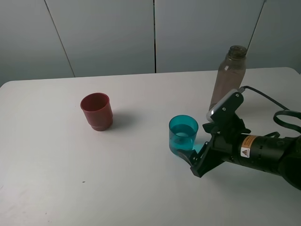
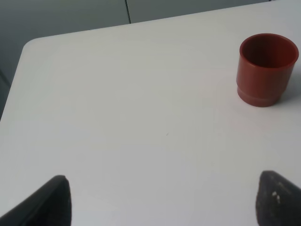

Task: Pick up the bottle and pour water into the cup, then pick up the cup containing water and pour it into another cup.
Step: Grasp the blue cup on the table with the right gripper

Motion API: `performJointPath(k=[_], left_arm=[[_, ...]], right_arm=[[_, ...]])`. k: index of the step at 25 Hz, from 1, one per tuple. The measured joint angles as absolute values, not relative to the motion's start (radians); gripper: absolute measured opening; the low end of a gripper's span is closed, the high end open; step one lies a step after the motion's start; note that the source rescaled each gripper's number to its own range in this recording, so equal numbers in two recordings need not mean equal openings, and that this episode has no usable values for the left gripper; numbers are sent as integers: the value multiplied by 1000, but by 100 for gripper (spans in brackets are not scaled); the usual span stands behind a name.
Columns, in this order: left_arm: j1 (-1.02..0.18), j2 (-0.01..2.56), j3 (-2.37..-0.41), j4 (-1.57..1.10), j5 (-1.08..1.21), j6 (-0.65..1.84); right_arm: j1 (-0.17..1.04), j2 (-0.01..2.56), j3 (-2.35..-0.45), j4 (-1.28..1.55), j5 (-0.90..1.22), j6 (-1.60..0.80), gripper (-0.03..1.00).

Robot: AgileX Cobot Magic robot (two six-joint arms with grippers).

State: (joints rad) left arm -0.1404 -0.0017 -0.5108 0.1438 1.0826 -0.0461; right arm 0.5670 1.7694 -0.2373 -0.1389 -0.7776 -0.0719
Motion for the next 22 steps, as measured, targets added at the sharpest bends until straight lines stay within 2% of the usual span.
performJointPath(k=[3, 15, 22], left_arm=[[-140, -2, -511, 144, 1083, -46], [-140, -2, -511, 144, 1083, -44], [-140, -2, -511, 144, 1083, -46]], right_arm=[[567, 1822, -259, -139, -814, -72, 100], [567, 2020, -265, -142, -1174, -72, 100], [567, 2045, -267, -143, -1199, -72, 100]])
